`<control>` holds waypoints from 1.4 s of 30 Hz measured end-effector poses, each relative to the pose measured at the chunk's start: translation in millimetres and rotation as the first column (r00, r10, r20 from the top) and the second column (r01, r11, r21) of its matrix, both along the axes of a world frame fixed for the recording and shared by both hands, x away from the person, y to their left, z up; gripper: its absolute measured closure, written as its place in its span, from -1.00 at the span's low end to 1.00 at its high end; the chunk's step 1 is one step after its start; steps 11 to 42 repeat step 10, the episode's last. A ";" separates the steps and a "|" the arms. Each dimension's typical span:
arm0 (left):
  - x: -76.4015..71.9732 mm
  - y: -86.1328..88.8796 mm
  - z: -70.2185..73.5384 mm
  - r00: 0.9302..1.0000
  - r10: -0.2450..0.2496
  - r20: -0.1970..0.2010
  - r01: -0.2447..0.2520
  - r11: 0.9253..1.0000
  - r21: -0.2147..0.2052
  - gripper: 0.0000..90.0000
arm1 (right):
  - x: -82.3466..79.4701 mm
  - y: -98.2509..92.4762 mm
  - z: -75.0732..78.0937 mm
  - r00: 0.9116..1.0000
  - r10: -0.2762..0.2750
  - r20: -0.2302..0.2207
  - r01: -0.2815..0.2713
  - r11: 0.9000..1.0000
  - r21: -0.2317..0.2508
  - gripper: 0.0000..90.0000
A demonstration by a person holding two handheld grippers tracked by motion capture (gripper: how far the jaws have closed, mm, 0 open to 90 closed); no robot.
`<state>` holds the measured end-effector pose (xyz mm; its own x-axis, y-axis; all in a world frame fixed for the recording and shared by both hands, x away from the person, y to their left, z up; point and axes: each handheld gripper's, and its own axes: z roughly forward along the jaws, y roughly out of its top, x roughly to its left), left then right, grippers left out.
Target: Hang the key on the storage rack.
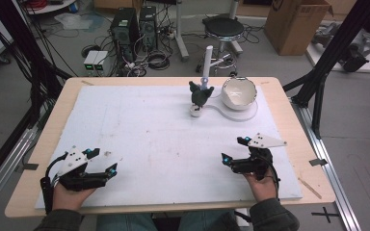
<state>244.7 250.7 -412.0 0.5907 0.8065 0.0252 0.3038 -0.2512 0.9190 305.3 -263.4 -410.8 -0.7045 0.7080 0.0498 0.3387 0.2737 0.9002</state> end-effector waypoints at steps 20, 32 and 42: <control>0.8 -3.2 -0.8 1.000 -0.010 0.003 0.010 1.000 0.009 -0.59 | -0.6 0.9 -1.4 1.000 0.004 -0.009 -0.004 1.000 -0.002 -0.77; 0.8 -3.2 -0.8 1.000 -0.010 0.003 0.010 1.000 0.009 -0.59 | -0.6 0.9 -1.4 1.000 0.004 -0.009 -0.004 1.000 -0.002 -0.77; 0.8 -3.2 -0.8 1.000 -0.010 0.003 0.010 1.000 0.009 -0.59 | -0.6 0.9 -1.4 1.000 0.004 -0.009 -0.004 1.000 -0.002 -0.77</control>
